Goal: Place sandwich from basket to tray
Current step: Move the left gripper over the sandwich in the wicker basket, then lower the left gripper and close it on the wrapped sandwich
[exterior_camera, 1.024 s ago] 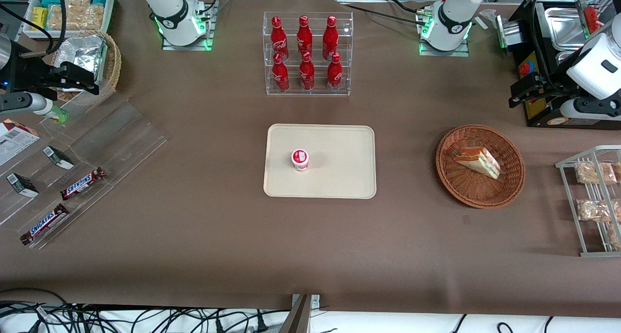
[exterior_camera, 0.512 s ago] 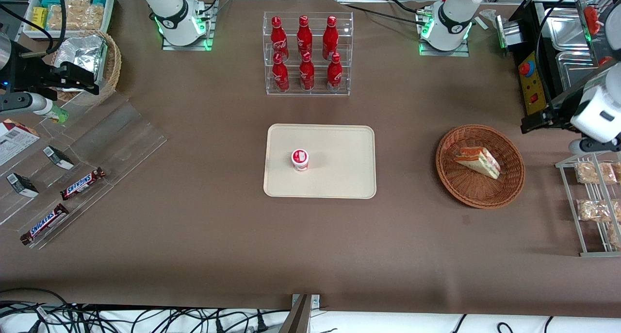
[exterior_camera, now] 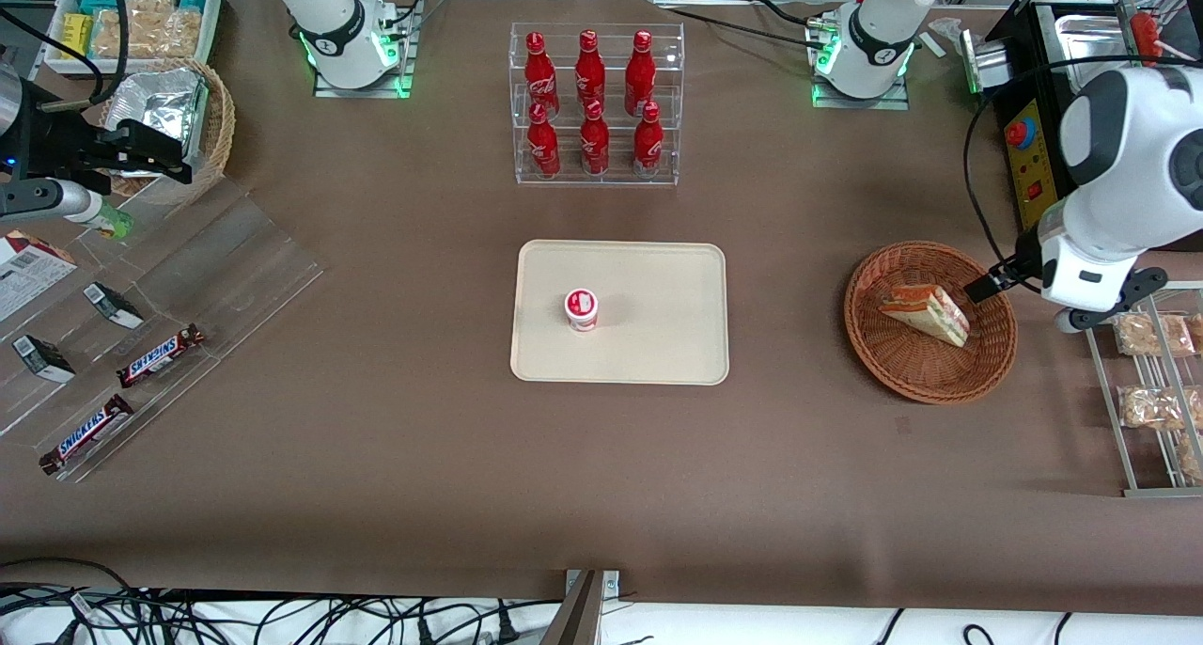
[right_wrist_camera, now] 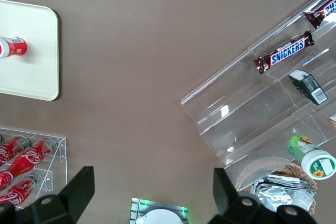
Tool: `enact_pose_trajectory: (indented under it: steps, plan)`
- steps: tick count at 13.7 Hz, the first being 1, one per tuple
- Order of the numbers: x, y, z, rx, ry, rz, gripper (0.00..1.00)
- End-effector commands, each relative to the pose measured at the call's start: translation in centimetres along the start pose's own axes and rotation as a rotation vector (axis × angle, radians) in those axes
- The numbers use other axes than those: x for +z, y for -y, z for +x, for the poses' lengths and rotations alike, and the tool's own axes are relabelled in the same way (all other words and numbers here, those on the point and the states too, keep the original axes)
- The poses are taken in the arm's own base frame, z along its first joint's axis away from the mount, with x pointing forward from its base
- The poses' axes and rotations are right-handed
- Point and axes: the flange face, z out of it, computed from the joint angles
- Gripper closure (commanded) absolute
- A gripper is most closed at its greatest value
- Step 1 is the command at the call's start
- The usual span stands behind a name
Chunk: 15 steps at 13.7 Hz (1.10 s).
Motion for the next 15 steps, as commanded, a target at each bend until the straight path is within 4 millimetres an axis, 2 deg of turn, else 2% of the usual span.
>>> enact_pose_trajectory:
  steps: [1, 6, 13, 15]
  plan:
    - [2.8, 0.3, -1.4, -0.109, -0.055, -0.025, 0.00]
    - [7.8, 1.2, -1.6, -0.287, -0.067, -0.071, 0.00]
    - [14.6, -0.3, -2.6, -0.395, -0.139, -0.014, 0.00]
    - [15.3, -0.4, -2.9, -0.403, -0.138, -0.030, 0.00]
